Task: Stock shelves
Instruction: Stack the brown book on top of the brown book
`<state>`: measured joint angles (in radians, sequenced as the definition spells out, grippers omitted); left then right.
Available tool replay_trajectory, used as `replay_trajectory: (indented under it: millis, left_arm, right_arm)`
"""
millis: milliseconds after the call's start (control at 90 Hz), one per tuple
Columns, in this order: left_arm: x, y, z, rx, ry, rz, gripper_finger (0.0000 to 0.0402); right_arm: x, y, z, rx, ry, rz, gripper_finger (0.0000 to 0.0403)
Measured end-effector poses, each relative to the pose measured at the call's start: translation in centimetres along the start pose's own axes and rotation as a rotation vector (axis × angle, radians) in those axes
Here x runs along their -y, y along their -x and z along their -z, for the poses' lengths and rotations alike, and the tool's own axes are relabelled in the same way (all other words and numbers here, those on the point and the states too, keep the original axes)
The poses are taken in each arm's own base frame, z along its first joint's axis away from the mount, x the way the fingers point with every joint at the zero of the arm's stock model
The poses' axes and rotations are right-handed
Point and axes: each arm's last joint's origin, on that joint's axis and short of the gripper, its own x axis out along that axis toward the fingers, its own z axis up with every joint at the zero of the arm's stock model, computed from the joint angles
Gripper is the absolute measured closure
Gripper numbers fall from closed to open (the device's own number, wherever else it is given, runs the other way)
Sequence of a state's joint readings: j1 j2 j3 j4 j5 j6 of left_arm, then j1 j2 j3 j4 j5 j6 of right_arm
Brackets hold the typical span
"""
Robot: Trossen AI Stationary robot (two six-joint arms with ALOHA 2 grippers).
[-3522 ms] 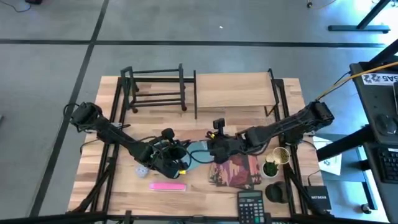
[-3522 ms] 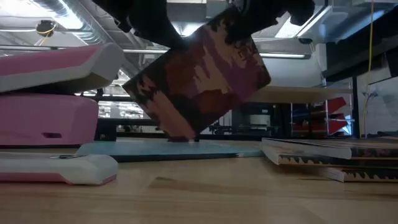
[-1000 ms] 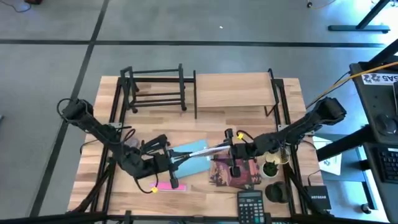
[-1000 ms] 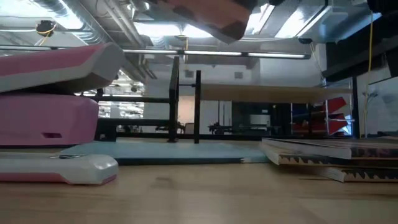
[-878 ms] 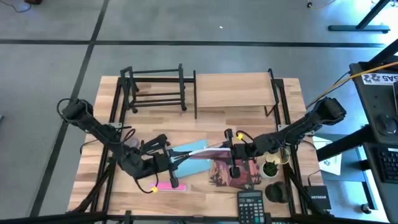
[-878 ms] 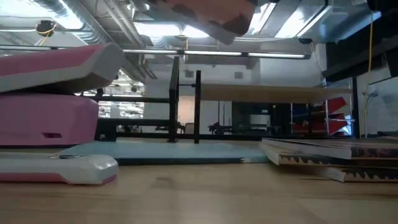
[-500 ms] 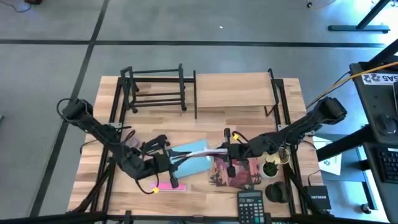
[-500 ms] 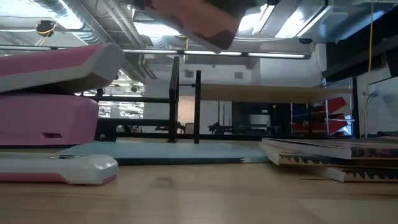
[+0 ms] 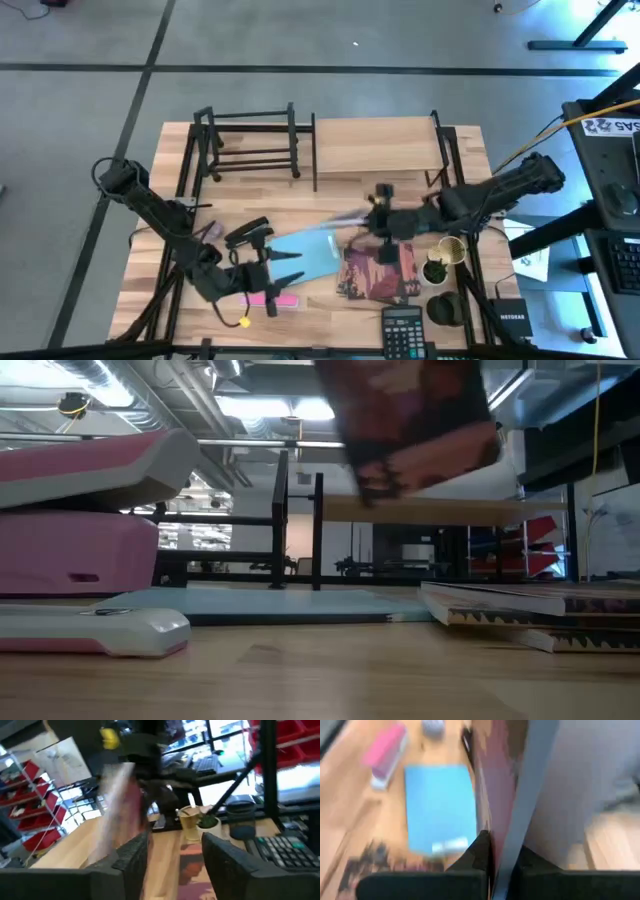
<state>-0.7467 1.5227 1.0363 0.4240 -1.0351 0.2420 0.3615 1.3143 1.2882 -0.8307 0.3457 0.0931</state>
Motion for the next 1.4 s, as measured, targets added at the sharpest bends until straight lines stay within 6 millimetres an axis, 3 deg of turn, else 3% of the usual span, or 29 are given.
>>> replay_trajectory:
  millis: [100, 244, 489, 711, 856, 1033, 1256, 1400]
  left_arm:
    - [0.1, 0.3, 0.0, -0.004, -0.004, -0.01, 0.0225]
    - [0.2, 0.3, 0.2, -0.019, -0.002, -0.012, 0.0225]
    - [0.1, 0.0, 1.4, -0.09, 0.011, -0.02, 0.0225]
    - [-0.3, -0.5, 2.1, -0.131, 0.05, -0.042, 0.0225]
    - [-0.4, -0.7, 2.3, -0.14, 0.078, -0.053, 0.0225]
    - [-0.5, -0.8, 2.5, -0.153, 0.098, -0.059, 0.0224]
    - [-0.5, -0.8, 2.6, -0.156, 0.1, -0.059, 0.0224]
    - [-0.8, -1.3, 2.8, -0.168, 0.115, -0.059, 0.0224]
  right_arm:
    - [1.9, 1.0, -0.6, -0.114, -0.072, -0.155, 0.0402]
    - [4.1, -0.5, -0.2, -0.264, -0.139, -0.466, 0.0402]
    - [5.5, -7.4, 1.4, -0.483, -0.134, -0.726, 0.0402]
    - [4.7, -13.0, 4.2, -0.758, -0.12, -0.923, 0.0402]
    - [4.3, -16.0, 5.6, -0.865, -0.062, -0.891, 0.0395]
    - [4.1, -18.8, 6.3, -0.869, -0.026, -0.787, 0.0367]
    - [4.4, -18.7, 6.0, -0.884, 0.012, -0.722, 0.031]
    - [4.8, -17.8, 5.0, -0.862, 0.041, -0.678, 0.0294]
